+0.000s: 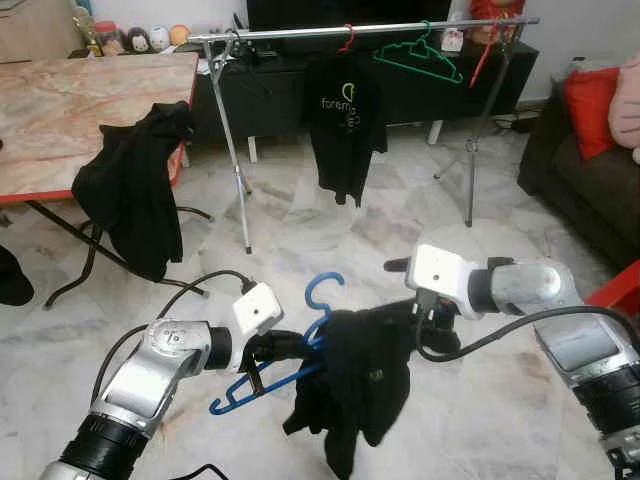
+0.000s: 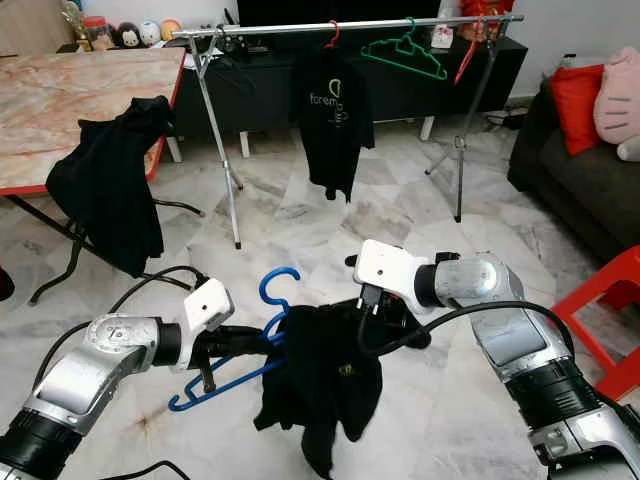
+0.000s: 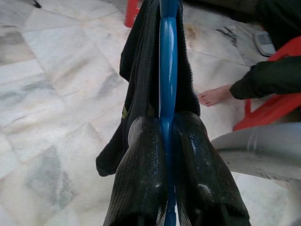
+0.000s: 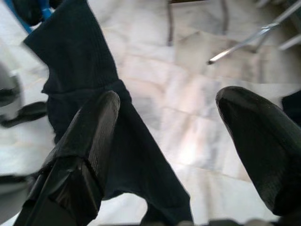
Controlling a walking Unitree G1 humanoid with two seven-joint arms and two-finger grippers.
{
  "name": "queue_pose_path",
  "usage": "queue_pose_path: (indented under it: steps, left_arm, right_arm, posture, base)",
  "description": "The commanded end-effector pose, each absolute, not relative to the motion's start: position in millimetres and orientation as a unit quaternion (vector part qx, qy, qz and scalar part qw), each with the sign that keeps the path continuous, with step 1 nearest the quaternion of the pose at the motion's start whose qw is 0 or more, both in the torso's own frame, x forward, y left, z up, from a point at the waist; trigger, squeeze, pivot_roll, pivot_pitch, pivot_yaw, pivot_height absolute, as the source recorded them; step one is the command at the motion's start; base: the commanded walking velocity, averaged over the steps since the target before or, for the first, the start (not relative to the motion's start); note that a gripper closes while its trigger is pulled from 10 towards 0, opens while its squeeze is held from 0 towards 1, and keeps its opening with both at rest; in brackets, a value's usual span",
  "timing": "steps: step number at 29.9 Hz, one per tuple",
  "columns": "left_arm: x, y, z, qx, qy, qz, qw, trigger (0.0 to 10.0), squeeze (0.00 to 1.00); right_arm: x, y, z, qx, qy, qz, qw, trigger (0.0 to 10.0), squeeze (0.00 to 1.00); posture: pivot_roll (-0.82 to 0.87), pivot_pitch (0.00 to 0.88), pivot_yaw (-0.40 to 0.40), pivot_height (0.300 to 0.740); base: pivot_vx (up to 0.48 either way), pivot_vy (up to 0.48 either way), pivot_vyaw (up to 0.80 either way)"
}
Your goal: Hang hanger
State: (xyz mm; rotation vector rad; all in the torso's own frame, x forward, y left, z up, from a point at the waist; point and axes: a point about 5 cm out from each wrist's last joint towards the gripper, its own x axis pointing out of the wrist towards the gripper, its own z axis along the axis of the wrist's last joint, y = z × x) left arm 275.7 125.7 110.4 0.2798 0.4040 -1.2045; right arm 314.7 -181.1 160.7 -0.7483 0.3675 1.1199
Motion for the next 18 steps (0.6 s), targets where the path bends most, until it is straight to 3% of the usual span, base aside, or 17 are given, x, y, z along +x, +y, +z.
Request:
queue_pose_path:
  steps: [1, 18]
  left_arm:
    - [274, 121, 119, 0.126, 0.169, -0.578, 0.789, 10.0, 0.0]
    - [273, 116, 124, 0.126, 0.166, -0.6, 0.773, 10.0, 0.0]
  right_arm:
    - [311, -185, 159, -0.333, 0.175, 0.532, 0.758, 10.0, 0.0]
    - [312, -178, 138, -0.319, 0.183, 0.584, 0.724, 10.0, 0.0]
  posture:
    - [-0.08, 0.01, -0.029, 0.74]
    - [-0.07, 0.013, -0.031, 0.74]
  base:
    - [0.0, 0.0, 0.0]
    - [0.0, 0.0, 0.0]
